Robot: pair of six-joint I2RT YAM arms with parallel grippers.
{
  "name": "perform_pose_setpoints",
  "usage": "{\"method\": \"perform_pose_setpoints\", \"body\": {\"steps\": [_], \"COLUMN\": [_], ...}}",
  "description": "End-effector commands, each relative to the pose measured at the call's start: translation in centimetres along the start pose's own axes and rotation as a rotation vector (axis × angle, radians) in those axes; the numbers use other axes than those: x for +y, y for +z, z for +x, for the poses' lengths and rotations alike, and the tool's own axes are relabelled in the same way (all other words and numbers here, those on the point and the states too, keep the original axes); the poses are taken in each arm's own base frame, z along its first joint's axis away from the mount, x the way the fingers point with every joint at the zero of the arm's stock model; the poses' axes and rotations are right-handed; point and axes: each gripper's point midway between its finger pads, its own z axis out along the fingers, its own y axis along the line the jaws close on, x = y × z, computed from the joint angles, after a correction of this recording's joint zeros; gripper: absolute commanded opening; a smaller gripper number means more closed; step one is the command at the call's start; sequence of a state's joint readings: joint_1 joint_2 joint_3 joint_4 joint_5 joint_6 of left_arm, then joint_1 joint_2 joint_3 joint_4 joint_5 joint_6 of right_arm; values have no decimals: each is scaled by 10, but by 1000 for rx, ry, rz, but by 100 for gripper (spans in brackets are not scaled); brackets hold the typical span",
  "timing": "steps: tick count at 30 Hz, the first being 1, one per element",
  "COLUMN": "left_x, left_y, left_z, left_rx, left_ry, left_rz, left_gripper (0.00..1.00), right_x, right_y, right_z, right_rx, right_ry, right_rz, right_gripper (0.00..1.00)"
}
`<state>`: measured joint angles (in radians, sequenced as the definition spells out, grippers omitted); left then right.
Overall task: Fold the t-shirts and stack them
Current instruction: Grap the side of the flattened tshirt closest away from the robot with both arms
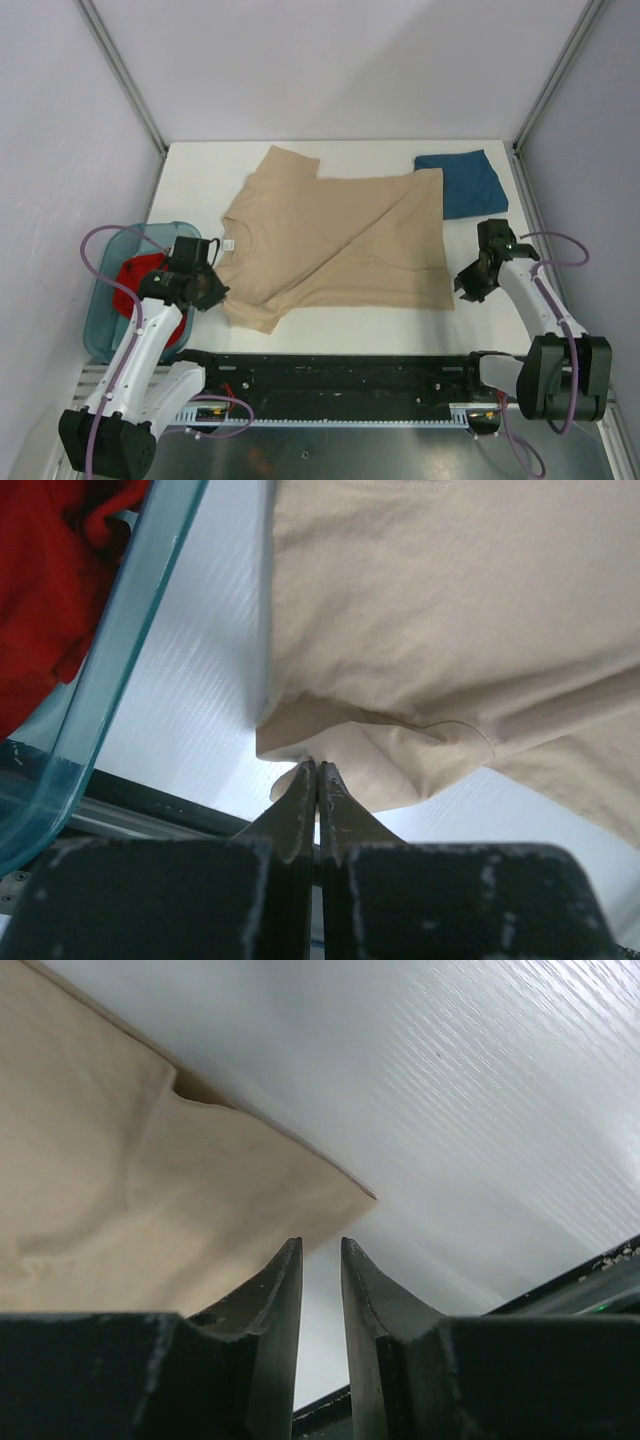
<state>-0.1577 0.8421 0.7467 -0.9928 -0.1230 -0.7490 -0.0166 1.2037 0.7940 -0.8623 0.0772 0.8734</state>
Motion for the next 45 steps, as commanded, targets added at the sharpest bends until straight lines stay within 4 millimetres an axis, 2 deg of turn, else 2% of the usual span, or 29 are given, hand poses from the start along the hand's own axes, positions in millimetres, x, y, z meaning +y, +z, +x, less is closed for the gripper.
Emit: {"method": "perform_pose_setpoints", "body": {"steps": [1,5,10,19,38,41,45], "left_x": [-13,-13,-13,-13,-10,-10,-9], "left_y": [-10,-10,-11,-11,-9,-9,-8], "left_z": [-14,-14,-14,-15,-14,-13,-11], "left_rx": [-50,-51,-55,-57,-57,-56,-56], "left_ry": [22,20,19,22,8,4,-3], "left_rz": [59,59,61,59,46,47,45], "left_gripper": [0,0,0,0,0,0,0], "right_x": [-16,-28,-32,-29,-32,-33,-37], "right_y": [-1,10,28,30,48,49,47], "right_z": [11,27,36,29,28,29,28], "right_rx": [15,67,102,65,71,75,85], "right_ry": [91,110,128,163,132,122,122], "right_rz": [23,45,51,24,40,43,46], "right_gripper": [28,33,34,35,33,30,13]}}
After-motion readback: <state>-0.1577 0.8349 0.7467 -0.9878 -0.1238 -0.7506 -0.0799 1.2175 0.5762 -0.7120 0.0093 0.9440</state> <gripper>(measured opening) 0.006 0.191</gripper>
